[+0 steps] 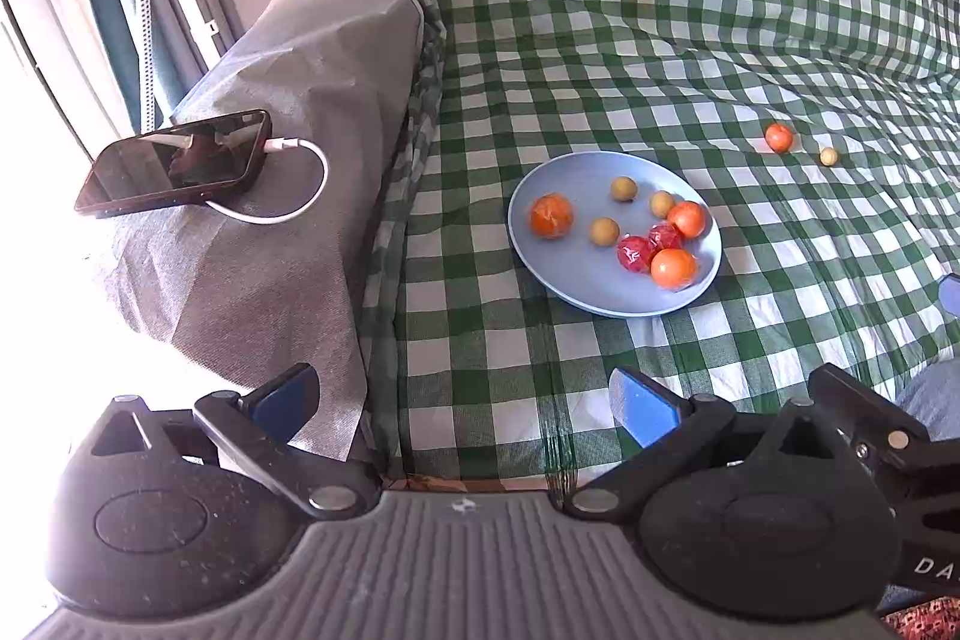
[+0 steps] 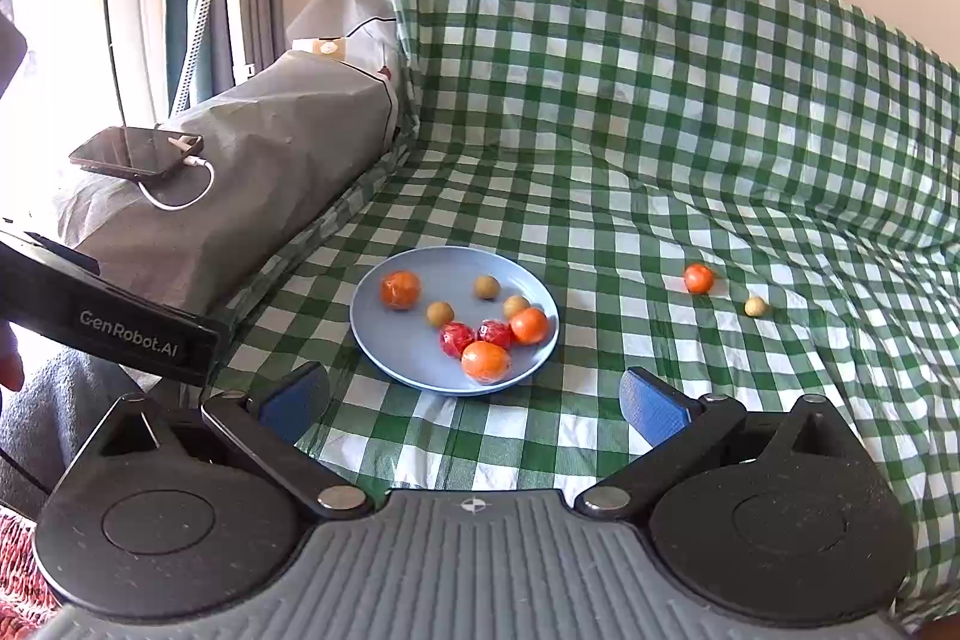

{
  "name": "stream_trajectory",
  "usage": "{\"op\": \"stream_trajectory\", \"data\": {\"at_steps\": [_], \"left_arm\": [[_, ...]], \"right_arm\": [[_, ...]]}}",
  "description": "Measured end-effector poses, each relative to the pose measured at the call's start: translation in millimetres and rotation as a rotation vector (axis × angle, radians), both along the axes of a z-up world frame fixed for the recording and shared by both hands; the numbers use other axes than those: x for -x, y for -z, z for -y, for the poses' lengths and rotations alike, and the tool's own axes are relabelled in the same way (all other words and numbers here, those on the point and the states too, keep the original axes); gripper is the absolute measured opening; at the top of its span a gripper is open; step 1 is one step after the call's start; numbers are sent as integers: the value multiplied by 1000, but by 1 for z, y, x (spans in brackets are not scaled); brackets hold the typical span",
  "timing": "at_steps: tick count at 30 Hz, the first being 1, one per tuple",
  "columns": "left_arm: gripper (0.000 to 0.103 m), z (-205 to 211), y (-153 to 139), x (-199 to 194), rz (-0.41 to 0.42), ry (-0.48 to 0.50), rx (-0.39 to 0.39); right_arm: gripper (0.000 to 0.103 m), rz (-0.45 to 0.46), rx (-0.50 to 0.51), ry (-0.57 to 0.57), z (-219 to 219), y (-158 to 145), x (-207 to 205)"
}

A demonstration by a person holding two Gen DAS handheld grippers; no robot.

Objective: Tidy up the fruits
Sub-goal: 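Move both tools from the plate toward the last two fruits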

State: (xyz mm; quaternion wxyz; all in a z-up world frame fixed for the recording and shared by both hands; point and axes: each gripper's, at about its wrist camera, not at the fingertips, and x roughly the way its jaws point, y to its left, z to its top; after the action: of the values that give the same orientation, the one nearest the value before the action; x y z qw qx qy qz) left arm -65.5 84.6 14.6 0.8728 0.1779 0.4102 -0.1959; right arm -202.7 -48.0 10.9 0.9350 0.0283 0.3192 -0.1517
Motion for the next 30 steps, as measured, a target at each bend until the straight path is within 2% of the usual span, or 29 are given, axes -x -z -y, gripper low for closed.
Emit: {"op": "stream_trajectory", "data": {"at_steps": [8, 17, 27, 30], "left_arm": [[103, 9, 8, -4, -18, 8, -44], [103, 43, 18, -17, -79, 39, -86], [103, 132, 37, -44, -125, 116, -112], [103, 168, 45, -55, -138, 148, -104]], "right_arm": [[102, -8, -43, 6, 7, 8, -4], [102, -11, -122, 67, 35, 22, -9], [102, -42, -216, 293, 106, 57, -9], [102, -45, -212, 346, 127, 68, -10]]}}
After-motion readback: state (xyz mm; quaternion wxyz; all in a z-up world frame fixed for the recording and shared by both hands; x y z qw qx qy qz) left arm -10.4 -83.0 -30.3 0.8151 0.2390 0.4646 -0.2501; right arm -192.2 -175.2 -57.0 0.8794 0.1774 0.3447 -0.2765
